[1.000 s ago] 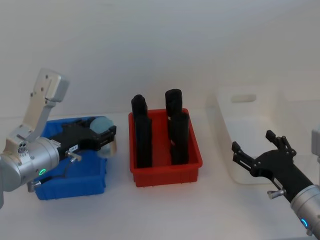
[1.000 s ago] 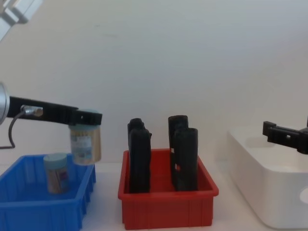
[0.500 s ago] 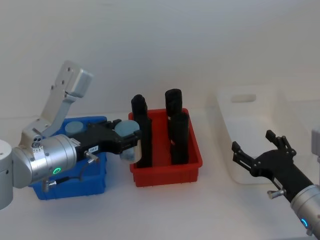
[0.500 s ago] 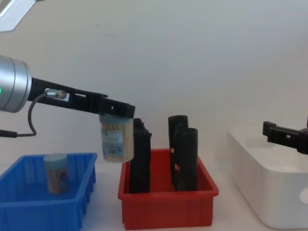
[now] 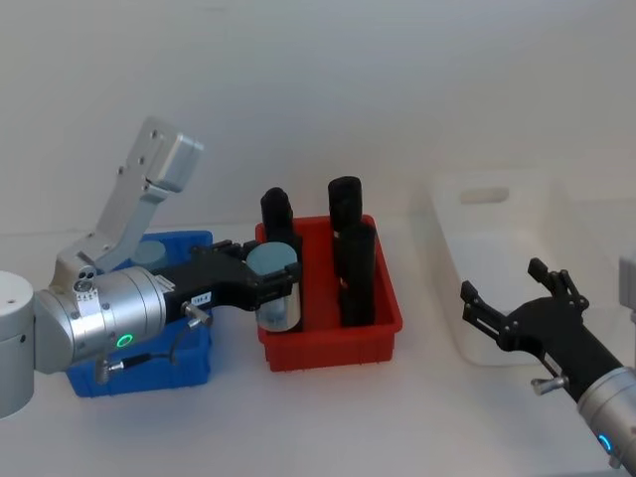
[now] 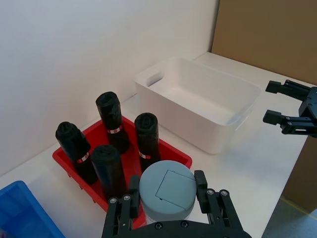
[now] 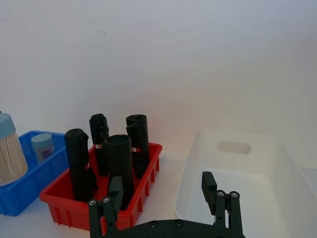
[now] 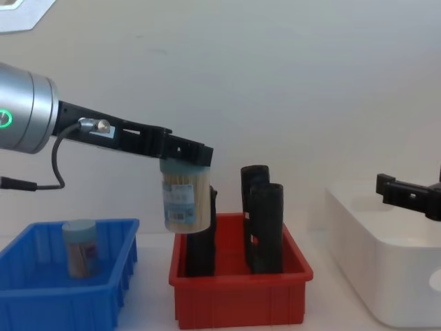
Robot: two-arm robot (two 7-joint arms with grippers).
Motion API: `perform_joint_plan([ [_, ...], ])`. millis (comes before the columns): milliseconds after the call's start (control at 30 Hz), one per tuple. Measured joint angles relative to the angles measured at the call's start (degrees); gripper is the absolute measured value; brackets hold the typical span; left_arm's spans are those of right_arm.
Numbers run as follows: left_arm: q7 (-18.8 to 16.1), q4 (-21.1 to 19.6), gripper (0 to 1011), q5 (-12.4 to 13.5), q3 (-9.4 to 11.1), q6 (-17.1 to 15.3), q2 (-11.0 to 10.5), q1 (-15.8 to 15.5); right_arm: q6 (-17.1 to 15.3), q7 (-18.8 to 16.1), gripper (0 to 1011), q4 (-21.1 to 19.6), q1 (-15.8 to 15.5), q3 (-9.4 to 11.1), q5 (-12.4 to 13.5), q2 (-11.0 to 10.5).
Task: Pick the cotton swabs from the blue box and place them into the white box.
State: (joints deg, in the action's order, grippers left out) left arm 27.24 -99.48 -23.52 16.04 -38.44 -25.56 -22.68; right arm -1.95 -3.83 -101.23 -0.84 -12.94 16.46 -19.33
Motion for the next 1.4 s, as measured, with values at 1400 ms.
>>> perform_joint_plan([
  [1400,0.53,-0.86,666,-0.13,0.26,-1.06,0.17,-0.08,-1.88,-17.05,1001,9.31,8.92,-5.66,-8.65,7.63],
])
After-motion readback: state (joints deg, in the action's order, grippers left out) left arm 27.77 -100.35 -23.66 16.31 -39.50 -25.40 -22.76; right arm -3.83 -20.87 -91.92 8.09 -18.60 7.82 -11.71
